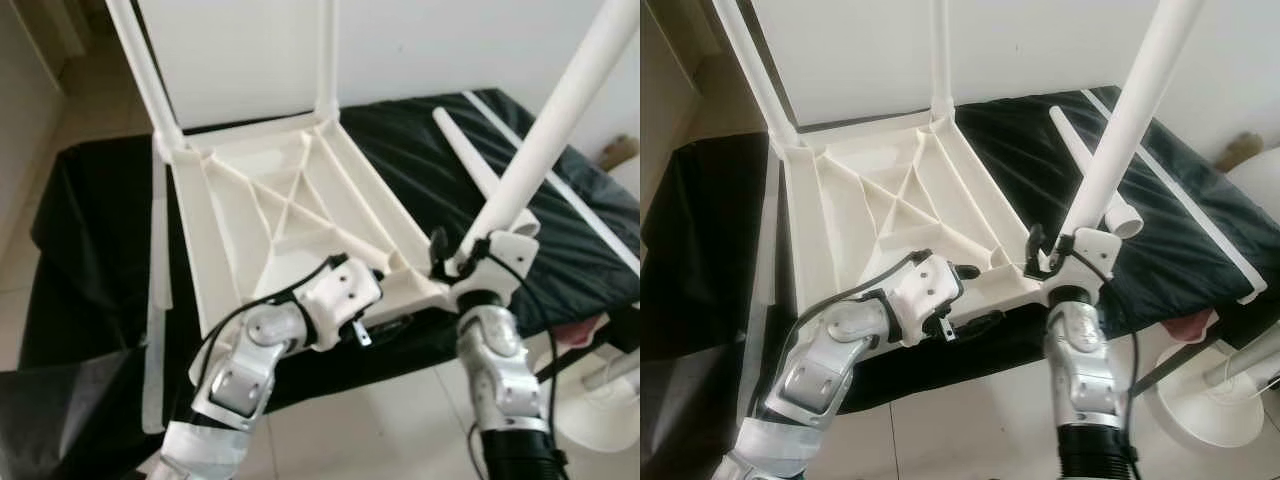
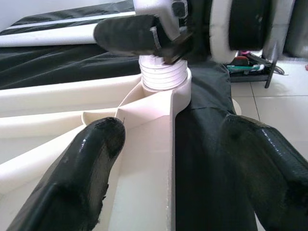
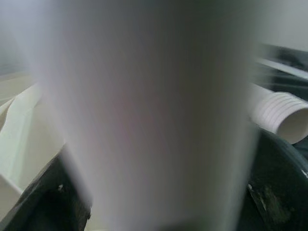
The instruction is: Building children table
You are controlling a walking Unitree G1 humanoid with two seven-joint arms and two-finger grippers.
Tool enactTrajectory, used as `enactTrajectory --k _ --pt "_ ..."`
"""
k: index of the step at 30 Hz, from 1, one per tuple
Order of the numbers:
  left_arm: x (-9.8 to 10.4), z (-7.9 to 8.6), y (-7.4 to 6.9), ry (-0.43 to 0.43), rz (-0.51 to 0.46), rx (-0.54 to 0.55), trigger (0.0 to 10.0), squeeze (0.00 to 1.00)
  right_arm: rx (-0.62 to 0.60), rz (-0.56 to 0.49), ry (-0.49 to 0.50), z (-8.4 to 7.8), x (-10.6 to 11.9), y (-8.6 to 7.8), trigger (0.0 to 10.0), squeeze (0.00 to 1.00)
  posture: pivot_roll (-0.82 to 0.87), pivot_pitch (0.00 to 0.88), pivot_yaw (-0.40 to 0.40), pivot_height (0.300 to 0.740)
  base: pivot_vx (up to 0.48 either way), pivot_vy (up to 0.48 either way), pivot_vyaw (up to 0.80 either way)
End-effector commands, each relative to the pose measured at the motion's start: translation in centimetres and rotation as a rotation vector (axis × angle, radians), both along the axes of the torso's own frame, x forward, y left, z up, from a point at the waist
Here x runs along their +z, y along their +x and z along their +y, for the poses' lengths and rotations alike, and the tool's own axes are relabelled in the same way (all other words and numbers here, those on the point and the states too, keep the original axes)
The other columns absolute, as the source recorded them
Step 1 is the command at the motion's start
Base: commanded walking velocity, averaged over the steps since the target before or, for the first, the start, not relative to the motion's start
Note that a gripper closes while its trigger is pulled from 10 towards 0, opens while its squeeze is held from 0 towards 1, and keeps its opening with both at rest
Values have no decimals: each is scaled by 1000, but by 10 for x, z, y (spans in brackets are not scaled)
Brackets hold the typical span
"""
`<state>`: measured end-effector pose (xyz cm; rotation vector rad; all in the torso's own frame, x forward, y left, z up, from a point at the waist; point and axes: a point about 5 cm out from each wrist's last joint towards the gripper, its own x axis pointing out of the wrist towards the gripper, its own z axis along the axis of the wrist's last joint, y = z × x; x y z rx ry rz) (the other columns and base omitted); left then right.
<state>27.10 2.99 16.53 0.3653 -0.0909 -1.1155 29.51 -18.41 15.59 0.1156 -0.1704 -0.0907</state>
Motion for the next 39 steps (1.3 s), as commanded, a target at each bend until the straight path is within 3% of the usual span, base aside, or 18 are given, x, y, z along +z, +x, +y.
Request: enactTrajectory --k 1,7,9,18,31,32,33,34,39 --pt "2 4 7 -31 -40 142 10000 0 43 23 1 0 -4 -1 10000 0 -51 50 -11 740 0 0 0" --pt "3 5 8 -27 -44 142 10000 0 141 27 -66 -9 -2 -2 10000 0 -56 44 -6 740 0 0 0" --pt "3 3 9 -20 -44 137 10000 0 261 40 -154 -18 -3 -4 10000 0 -62 40 -3 740 0 0 0" --pt "-2 -3 7 9 -19 126 10000 0 515 94 -322 -29 -7 -2 10000 0 -72 28 7 740 0 0 0" --pt "-6 -11 3 2 -9 99 10000 0 633 117 -400 -40 -2 11 10000 0 -65 18 8 740 0 0 0" --pt "-5 -12 2 0 -47 97 10000 0 633 127 -404 -42 -3 12 1255 0 -59 14 4 740 0 0 0" --pt "-5 -12 2 0 -47 97 10000 0 633 127 -404 -42 -3 12 1255 0 -59 14 4 740 0 0 0" --pt "-5 -12 2 7 -56 104 10000 0 639 135 -395 -43 -6 13 0 0 -57 11 2 740 0 0 0" --pt "-4 -11 3 2 -64 133 10000 0 653 157 -356 -46 -13 11 0 0 -51 3 -2 740 0 0 0"
